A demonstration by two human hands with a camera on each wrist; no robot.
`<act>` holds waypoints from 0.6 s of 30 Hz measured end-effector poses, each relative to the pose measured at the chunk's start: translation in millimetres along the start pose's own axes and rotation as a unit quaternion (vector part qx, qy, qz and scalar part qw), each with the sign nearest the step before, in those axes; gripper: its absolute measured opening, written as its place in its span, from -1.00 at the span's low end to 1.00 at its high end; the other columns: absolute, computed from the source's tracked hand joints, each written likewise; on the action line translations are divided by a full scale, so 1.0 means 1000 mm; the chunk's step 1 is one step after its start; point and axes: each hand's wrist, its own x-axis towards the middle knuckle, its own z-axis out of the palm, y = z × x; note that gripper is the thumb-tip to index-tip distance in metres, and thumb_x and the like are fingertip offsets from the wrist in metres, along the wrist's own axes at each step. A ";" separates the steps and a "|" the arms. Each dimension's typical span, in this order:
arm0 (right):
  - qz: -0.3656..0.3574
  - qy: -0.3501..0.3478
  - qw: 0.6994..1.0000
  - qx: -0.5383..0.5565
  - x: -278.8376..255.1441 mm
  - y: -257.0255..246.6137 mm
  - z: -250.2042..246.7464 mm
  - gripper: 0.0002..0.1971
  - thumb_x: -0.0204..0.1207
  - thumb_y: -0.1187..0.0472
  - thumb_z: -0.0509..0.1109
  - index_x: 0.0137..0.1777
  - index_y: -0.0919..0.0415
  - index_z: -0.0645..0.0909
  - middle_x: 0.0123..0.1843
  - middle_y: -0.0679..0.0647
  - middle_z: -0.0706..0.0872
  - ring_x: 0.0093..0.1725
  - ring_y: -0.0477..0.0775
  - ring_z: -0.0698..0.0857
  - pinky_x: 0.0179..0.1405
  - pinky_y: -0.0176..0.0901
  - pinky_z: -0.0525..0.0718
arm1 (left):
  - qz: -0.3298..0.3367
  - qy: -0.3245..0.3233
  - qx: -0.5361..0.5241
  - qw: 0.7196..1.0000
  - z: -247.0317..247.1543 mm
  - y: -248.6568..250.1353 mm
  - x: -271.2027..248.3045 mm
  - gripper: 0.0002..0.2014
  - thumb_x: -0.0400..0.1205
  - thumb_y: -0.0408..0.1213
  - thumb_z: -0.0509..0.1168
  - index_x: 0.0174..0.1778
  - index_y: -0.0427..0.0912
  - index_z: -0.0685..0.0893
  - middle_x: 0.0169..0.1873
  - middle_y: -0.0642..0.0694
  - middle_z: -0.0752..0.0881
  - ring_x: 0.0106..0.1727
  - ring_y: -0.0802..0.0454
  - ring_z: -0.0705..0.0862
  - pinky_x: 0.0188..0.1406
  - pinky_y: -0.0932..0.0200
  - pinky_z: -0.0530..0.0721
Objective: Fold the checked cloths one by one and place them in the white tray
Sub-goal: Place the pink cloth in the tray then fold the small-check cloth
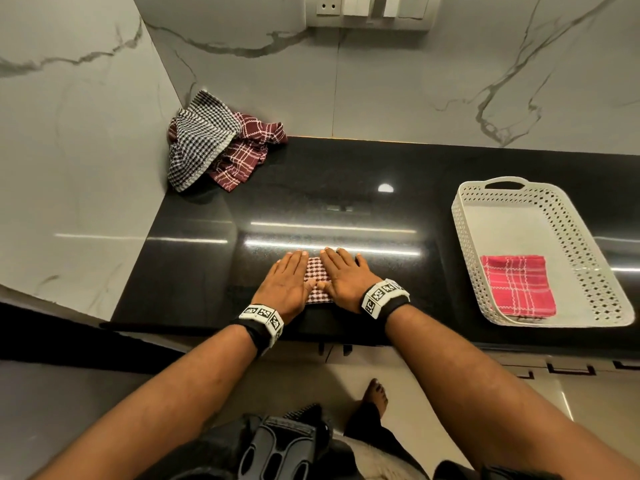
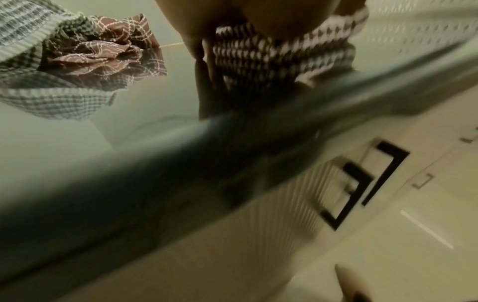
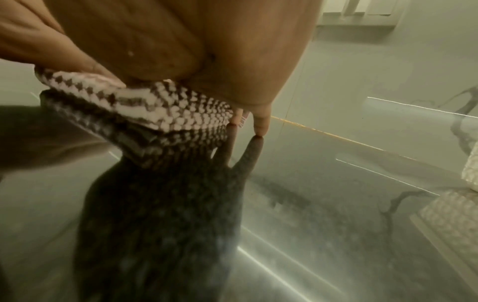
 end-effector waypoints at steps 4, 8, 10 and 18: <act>-0.006 0.047 0.998 0.029 -0.004 0.000 -0.016 -0.29 0.60 -0.08 0.34 0.68 0.14 0.22 0.61 0.10 0.35 0.57 0.20 0.36 0.51 0.27 0.39 | -0.041 -0.037 -0.059 0.997 -0.027 0.013 0.015 -0.42 0.68 -0.02 0.29 0.57 -0.19 0.36 0.47 -0.21 0.42 0.48 -0.21 0.37 0.50 -0.11 0.42; 0.036 0.016 0.988 0.153 -0.019 0.005 -0.010 -0.16 0.46 0.05 0.55 0.68 0.16 0.23 0.55 0.16 0.40 0.54 0.20 0.43 0.52 0.13 0.45 | -0.078 -0.147 -0.068 0.984 -0.045 0.014 0.030 -0.35 0.43 0.02 0.57 0.40 -0.08 0.54 0.31 -0.15 0.63 0.38 -0.17 0.56 0.34 -0.03 0.56; 0.061 0.001 0.984 0.168 -0.032 0.009 -0.008 -0.09 0.39 0.05 0.60 0.69 0.11 0.21 0.52 0.16 0.39 0.51 0.21 0.45 0.49 0.13 0.49 | -0.039 -0.195 -0.056 0.978 -0.051 0.022 0.036 -0.43 0.37 -0.01 0.61 0.27 -0.05 0.64 0.17 -0.09 0.73 0.23 -0.12 0.67 0.13 0.09 0.60; 0.101 0.106 0.939 0.312 -0.132 0.068 -0.034 -0.73 0.39 0.02 0.54 0.00 0.10 0.63 -0.06 -0.01 0.75 -0.07 -0.01 0.72 -0.04 0.04 0.71 | 0.131 -0.229 -0.221 0.939 -0.089 0.098 0.080 -0.62 0.40 -0.30 0.58 0.06 0.11 0.68 -0.13 0.10 0.78 -0.12 0.22 0.73 -0.07 0.25 0.68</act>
